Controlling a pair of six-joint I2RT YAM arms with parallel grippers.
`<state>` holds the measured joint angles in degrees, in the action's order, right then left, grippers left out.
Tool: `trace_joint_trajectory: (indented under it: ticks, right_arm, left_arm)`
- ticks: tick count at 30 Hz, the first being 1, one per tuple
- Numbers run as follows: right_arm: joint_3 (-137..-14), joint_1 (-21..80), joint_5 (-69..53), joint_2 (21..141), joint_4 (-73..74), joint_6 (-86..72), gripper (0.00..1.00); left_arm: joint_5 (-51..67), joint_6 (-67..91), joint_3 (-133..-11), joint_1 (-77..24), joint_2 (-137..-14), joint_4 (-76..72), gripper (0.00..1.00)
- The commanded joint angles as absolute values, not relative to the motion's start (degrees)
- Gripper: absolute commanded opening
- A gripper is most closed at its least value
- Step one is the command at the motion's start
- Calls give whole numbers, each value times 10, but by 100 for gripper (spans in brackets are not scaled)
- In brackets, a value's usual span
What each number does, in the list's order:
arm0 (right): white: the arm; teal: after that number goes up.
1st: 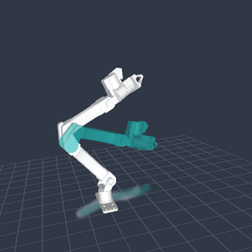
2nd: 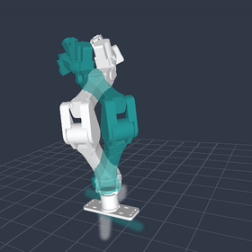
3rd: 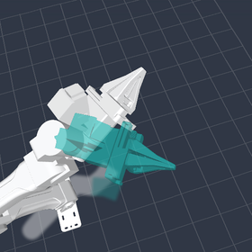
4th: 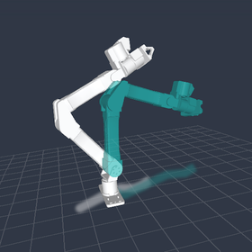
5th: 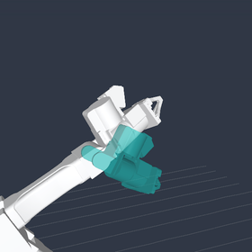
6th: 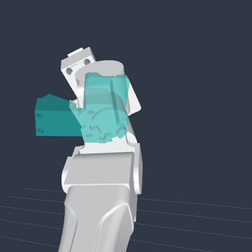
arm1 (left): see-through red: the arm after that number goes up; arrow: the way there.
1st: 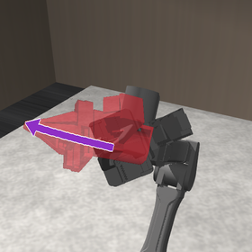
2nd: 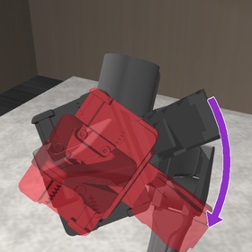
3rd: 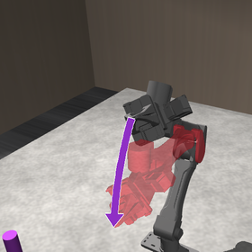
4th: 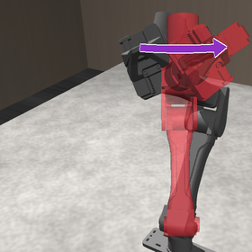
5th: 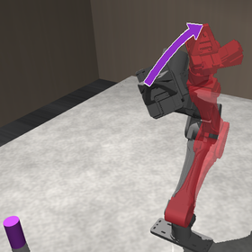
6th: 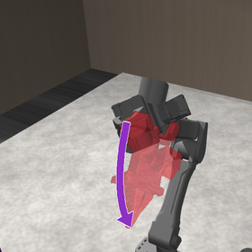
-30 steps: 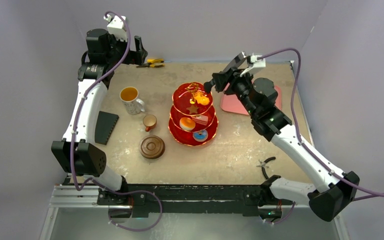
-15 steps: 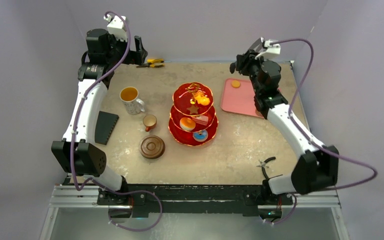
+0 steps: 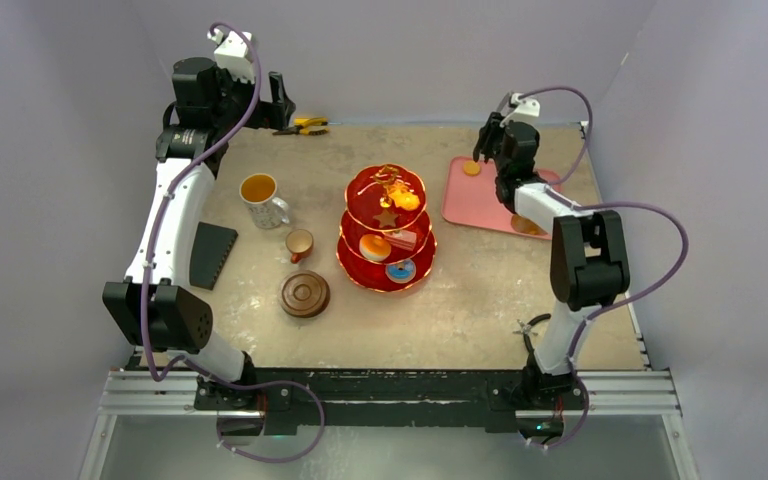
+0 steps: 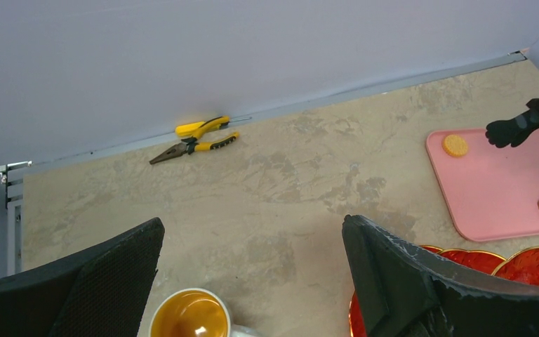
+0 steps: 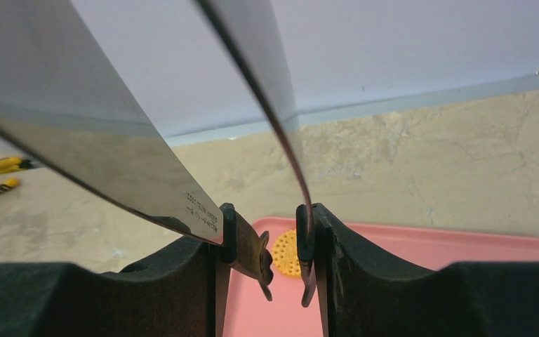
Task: Serve the afternoon tea
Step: Pick up the desert from the tray.
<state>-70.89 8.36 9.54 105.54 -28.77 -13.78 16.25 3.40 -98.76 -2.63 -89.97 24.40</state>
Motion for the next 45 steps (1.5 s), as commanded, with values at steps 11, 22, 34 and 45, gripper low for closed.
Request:
trace_joint_trajectory:
  ticks: [11,22,34,45]
  right_arm:
    - [-741,68,81,1117,-369,-110,45]
    - [-780,67,77,1157,-353,-107,55]
    - [-800,65,67,1202,-356,-115,59]
    - [-816,65,53,1215,-349,-117,59]
  left_arm:
    - [173,29,-994,-20,-890,221,99]
    - [172,28,-993,-21,-891,221,99]
    - [171,26,-1000,-20,-892,222,99]
    - [166,24,-1007,-21,-898,223,98]
